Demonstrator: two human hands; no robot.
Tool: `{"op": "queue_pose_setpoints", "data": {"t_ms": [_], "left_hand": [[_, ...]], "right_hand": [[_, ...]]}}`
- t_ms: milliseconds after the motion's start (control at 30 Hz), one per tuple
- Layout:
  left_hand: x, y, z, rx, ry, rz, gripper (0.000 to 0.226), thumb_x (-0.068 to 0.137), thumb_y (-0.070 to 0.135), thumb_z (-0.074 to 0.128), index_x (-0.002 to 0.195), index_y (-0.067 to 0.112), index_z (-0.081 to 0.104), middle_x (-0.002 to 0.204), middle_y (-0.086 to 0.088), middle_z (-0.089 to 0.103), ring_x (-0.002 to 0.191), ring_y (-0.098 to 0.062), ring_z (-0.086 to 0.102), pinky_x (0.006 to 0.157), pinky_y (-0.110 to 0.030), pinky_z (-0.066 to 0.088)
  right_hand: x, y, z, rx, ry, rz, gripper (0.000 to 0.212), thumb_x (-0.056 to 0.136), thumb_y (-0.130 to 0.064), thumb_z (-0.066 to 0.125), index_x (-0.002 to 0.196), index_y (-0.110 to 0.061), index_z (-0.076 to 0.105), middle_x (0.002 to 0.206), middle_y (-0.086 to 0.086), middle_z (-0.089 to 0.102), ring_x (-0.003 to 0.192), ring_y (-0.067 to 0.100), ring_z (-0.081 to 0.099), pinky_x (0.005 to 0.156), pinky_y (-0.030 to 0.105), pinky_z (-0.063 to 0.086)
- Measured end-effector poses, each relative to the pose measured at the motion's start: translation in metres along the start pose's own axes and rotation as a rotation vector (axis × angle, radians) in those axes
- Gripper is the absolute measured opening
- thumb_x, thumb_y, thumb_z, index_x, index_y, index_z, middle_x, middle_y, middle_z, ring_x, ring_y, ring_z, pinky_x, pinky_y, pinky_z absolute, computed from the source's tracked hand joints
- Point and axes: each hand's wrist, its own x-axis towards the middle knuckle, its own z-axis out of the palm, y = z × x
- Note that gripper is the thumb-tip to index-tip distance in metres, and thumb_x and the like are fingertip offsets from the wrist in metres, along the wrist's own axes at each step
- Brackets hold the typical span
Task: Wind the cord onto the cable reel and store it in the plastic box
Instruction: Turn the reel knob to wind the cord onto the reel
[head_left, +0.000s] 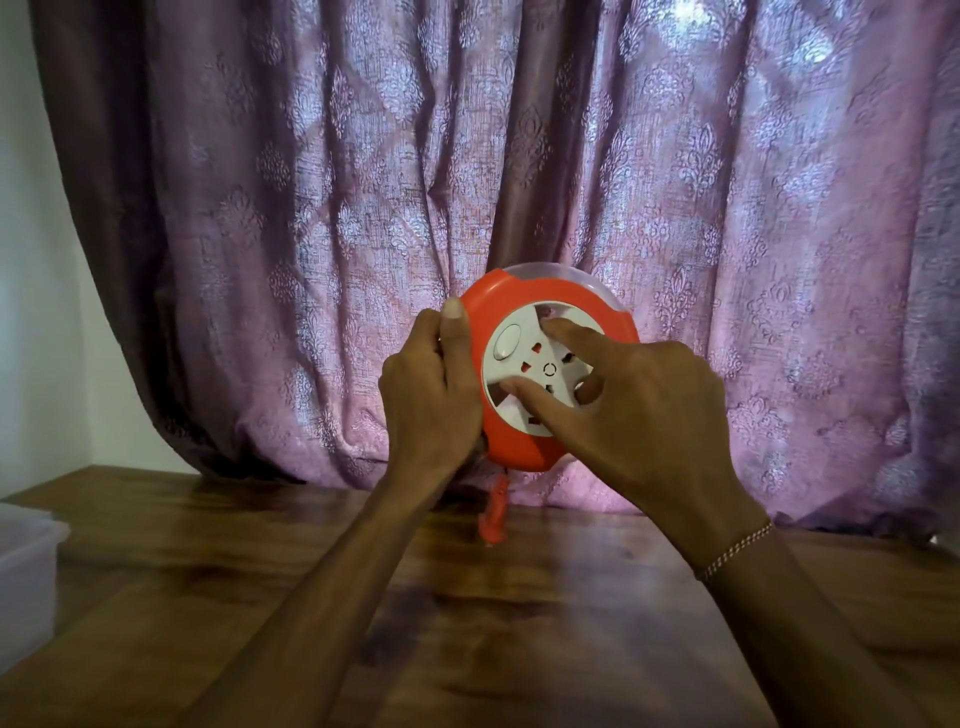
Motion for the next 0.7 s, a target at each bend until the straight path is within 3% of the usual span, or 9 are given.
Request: {"op": "queue_pose_setpoints", "data": {"t_ms": [100, 200, 300, 367, 433, 567, 700], "left_hand": [[0.000, -0.001, 0.001, -0.005, 0.000, -0.006, 0.054, 0.101, 0.061, 0.025, 0.073, 0.020, 0.046, 0.058, 0.005, 0.050, 0.060, -0.024, 0.053, 0.059, -0.050, 0.046], [0.000, -0.001, 0.002, 0.011, 0.011, -0.004, 0.052, 0.101, 0.061, 0.025, 0.070, 0.023, 0.043, 0.056, 0.008, 0.049, 0.057, -0.015, 0.048, 0.057, -0.044, 0.043], [0.000, -0.003, 0.002, 0.012, 0.011, -0.006, 0.049, 0.101, 0.061, 0.026, 0.067, 0.027, 0.039, 0.055, 0.009, 0.047, 0.055, -0.007, 0.046, 0.055, -0.037, 0.036], [0.001, -0.005, 0.001, -0.010, 0.001, -0.012, 0.049, 0.101, 0.062, 0.026, 0.067, 0.028, 0.039, 0.056, 0.010, 0.049, 0.055, -0.006, 0.046, 0.054, -0.036, 0.037], [0.001, -0.006, 0.001, -0.026, -0.009, -0.008, 0.049, 0.101, 0.062, 0.026, 0.068, 0.028, 0.039, 0.060, 0.014, 0.054, 0.055, -0.005, 0.048, 0.053, -0.033, 0.038], [0.001, -0.005, 0.001, -0.035, -0.004, 0.000, 0.048, 0.101, 0.061, 0.027, 0.069, 0.028, 0.040, 0.059, 0.010, 0.053, 0.055, -0.006, 0.049, 0.052, -0.033, 0.039], [0.002, -0.003, -0.001, -0.030, -0.017, 0.007, 0.050, 0.101, 0.061, 0.027, 0.072, 0.024, 0.045, 0.057, 0.006, 0.049, 0.056, -0.010, 0.048, 0.057, -0.046, 0.046]], "right_hand": [[0.001, 0.007, -0.002, -0.017, 0.047, -0.107, 0.047, 0.082, -0.063, 0.066, 0.116, -0.031, 0.070, 0.084, -0.005, 0.072, 0.083, 0.024, 0.060, 0.059, 0.030, 0.044], [0.005, 0.012, -0.006, 0.088, -0.035, -0.294, 0.020, 0.090, -0.031, 0.061, 0.106, -0.027, 0.072, 0.109, 0.001, 0.066, 0.097, 0.025, 0.048, 0.075, 0.032, 0.041], [0.007, 0.014, -0.010, 0.035, -0.263, -0.353, 0.050, 0.078, -0.012, 0.045, 0.112, -0.040, 0.071, 0.135, 0.004, 0.053, 0.110, 0.027, 0.041, 0.091, 0.032, 0.039], [0.007, 0.013, -0.010, -0.050, -0.335, -0.345, 0.057, 0.074, -0.010, 0.054, 0.117, -0.045, 0.068, 0.143, 0.004, 0.048, 0.113, 0.028, 0.041, 0.091, 0.035, 0.041], [0.006, 0.011, -0.008, -0.079, -0.327, -0.330, 0.051, 0.078, -0.015, 0.057, 0.117, -0.046, 0.068, 0.142, 0.004, 0.050, 0.113, 0.029, 0.043, 0.086, 0.041, 0.045], [0.007, 0.009, -0.008, -0.153, -0.284, -0.300, 0.054, 0.082, -0.037, 0.028, 0.117, -0.052, 0.066, 0.137, 0.002, 0.054, 0.110, 0.028, 0.045, 0.077, 0.041, 0.041], [0.003, 0.005, -0.007, -0.202, -0.248, -0.258, 0.059, 0.078, -0.034, 0.029, 0.122, -0.055, 0.061, 0.127, 0.004, 0.056, 0.105, 0.028, 0.048, 0.073, 0.038, 0.037]]}}
